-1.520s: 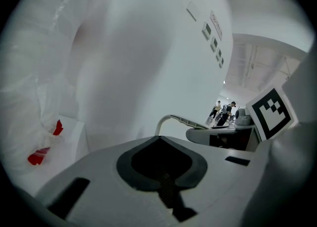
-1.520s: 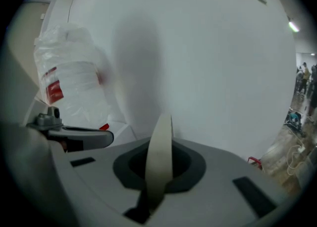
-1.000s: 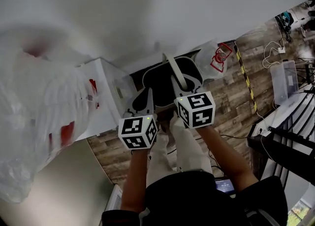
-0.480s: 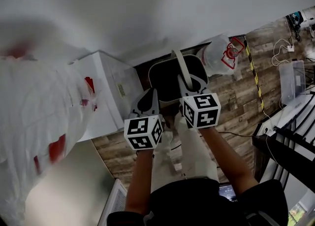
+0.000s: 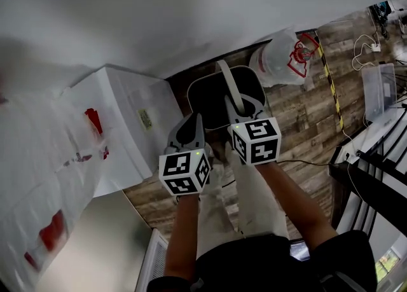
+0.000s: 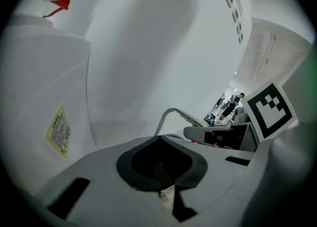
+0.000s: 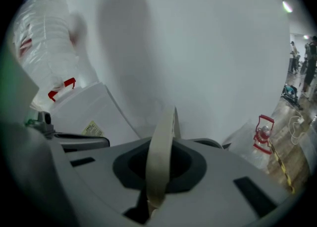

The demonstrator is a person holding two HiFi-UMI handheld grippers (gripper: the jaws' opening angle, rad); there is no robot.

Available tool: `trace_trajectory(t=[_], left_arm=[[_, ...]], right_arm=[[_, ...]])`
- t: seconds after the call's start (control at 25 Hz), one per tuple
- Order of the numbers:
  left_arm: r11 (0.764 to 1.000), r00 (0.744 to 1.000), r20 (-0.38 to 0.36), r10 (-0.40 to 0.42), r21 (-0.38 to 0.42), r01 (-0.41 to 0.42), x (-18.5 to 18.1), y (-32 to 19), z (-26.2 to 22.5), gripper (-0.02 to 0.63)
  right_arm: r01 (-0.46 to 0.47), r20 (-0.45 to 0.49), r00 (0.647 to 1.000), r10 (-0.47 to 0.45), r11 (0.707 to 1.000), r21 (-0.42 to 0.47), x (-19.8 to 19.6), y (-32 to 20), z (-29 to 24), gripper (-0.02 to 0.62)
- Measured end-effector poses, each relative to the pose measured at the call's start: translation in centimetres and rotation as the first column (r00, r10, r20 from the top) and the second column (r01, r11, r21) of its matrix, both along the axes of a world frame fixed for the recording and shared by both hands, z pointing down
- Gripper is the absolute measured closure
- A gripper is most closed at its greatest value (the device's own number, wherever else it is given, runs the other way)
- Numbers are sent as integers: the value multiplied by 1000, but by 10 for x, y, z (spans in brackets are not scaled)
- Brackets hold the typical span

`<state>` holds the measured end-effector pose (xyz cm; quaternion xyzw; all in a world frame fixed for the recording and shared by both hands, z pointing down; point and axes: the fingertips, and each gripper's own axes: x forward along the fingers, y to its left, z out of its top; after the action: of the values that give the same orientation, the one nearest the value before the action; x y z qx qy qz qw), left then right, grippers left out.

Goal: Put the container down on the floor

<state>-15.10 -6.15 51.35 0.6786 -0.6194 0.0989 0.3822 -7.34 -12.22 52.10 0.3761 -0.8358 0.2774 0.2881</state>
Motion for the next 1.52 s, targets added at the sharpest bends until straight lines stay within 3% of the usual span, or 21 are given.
trace_trajectory(t=[0.88,1.52], left_arm=[[994,999,-48,27,-103,-31,21,23,81,592],[977,995,-88,38,-207,-56,37,46,139,592]], right_arm=[[-12,-68,998,3,993,-119,19,28,96,565],[-24,-137,991,-5,978,-207,38,53,160,565]])
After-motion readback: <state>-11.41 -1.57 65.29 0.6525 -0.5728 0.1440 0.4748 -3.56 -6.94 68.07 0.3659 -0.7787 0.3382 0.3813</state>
